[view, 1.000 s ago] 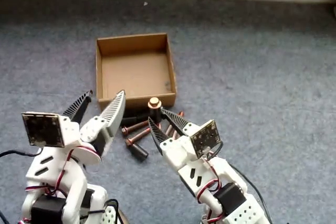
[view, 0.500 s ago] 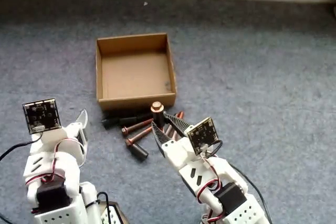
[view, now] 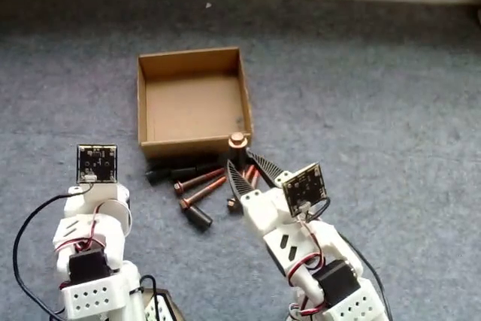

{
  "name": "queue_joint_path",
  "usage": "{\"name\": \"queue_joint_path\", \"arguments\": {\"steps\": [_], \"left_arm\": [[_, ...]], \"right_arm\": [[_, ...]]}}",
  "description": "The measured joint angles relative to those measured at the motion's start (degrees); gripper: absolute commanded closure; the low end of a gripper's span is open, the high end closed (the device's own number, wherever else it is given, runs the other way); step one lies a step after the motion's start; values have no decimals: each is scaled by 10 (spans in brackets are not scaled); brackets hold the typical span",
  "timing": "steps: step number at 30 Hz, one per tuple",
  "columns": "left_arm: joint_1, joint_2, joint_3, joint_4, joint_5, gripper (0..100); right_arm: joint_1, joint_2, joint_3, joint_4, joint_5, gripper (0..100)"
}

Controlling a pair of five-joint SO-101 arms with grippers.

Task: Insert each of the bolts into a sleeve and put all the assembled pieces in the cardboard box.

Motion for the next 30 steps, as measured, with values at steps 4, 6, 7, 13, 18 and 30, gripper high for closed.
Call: {"name": "queue_joint_path", "arguments": {"steps": [4,6,7,13,18,30], "left_arm": [[20,1,11,-4,-3,982],[22,1,11,-4,-3,982],[22,1,11,-4,-3,982],[22,1,11,-4,-3,982],[22,1,15,-4,-3,982],[22,1,15,-4,-3,982]], "right_arm": [[0,117,-69,-56,0,994],[0,202,-107,-91,0,994],[0,245,-127,-109,0,994],[9,528,-237,-244,0,994],[28,716,-295,-345,0,994],[70,961,-370,-427,0,946]]}}
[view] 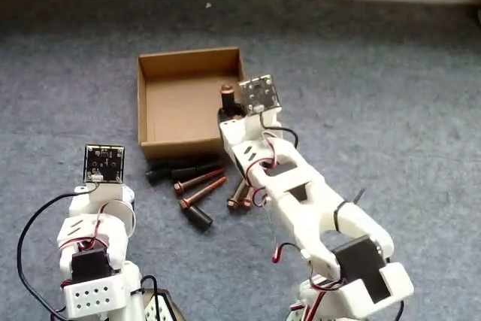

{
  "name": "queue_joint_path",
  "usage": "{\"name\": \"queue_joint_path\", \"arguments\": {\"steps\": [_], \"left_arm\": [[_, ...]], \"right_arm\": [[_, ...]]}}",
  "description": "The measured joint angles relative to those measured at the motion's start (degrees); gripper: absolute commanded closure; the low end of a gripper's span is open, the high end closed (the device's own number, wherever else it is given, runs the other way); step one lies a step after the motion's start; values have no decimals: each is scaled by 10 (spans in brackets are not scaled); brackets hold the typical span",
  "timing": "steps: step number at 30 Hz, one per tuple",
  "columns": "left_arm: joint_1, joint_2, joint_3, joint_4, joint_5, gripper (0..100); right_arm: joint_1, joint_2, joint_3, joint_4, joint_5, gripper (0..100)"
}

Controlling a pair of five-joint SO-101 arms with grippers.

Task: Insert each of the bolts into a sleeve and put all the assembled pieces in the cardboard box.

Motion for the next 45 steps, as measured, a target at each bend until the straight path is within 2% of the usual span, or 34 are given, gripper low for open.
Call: {"name": "queue_joint_path", "arguments": {"steps": [2,5,8,12,22,25,31,38,45], "left_arm": [[0,0,0,0,0,982],[0,0,0,0,0,982],[0,0,0,0,0,982],[0,0,0,0,0,982],[0,0,0,0,0,982],[0,0,0,0,0,982],[0,0,0,0,0,982],[0,0,0,0,0,982],[0,0,0,0,0,982]], "right_arm": [[0,0,-19,43,-5,884],[0,0,-62,123,-58,812],[8,-1,-108,201,-113,808],[13,-1,-135,286,-135,808],[18,-10,-135,303,-137,808],[18,-69,-136,344,-137,808],[16,-231,-136,487,-137,808],[-57,-255,-136,636,-137,808],[-183,-180,-136,693,-137,808]]}}
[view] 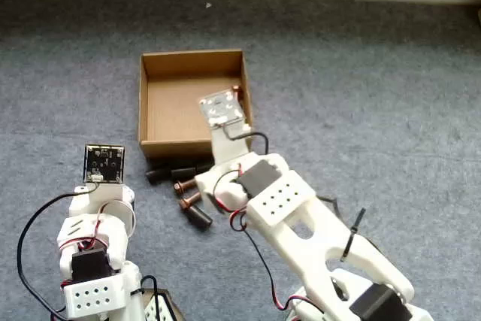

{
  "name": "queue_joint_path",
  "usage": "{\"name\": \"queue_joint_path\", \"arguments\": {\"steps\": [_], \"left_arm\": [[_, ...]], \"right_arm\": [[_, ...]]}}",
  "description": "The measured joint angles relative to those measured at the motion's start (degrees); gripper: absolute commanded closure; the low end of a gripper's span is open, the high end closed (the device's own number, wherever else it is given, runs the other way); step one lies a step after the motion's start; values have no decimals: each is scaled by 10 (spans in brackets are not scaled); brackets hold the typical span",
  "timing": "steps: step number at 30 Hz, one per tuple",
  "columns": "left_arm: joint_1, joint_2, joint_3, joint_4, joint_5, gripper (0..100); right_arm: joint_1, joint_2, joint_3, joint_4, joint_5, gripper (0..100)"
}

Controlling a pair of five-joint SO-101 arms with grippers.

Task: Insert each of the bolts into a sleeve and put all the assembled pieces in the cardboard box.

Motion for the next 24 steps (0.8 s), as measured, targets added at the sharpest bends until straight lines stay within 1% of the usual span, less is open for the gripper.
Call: {"name": "queue_joint_path", "arguments": {"steps": [3,6,11,19,24], "left_arm": [[0,0,0,0,0,982],[0,0,0,0,0,982],[0,0,0,0,0,982],[0,0,0,0,0,982],[0,0,0,0,-1,982]], "right_arm": [[-52,31,0,1,0,808],[-77,74,0,1,0,808],[-89,146,0,-4,0,808],[-122,161,-17,-13,0,808],[-122,161,-20,-67,2,808]]}}
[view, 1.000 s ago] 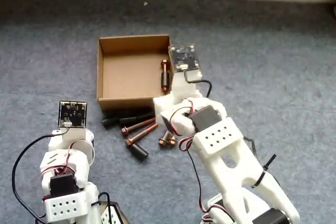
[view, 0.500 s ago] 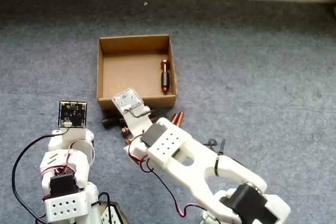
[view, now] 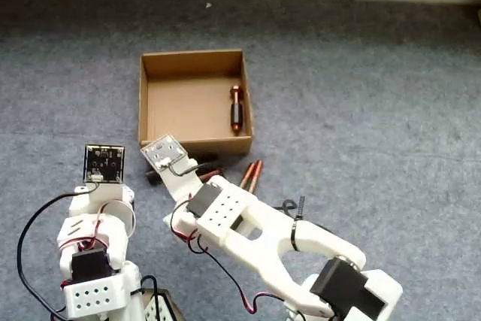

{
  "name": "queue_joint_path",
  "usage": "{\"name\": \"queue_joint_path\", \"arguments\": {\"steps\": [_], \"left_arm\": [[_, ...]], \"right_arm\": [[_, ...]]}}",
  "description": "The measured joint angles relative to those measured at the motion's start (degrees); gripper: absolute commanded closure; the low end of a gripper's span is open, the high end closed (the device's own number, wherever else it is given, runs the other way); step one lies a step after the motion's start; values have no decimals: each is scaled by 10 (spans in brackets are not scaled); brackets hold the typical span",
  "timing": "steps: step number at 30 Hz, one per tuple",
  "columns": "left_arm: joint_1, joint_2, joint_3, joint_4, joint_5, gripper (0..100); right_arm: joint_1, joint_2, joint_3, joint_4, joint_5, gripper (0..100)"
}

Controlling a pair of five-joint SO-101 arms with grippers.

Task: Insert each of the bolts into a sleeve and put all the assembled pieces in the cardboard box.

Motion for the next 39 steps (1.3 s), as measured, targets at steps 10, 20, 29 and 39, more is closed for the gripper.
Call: {"name": "queue_joint_path", "arguments": {"steps": [10,20,29,39], "left_arm": [[0,0,0,0,0,982],[0,0,0,0,0,982],[0,0,0,0,0,982],[0,0,3,0,0,982]], "right_arm": [[2,0,4,-25,30,880],[35,1,19,-26,32,879],[35,1,47,-27,32,879],[35,24,47,-27,32,882]]}}
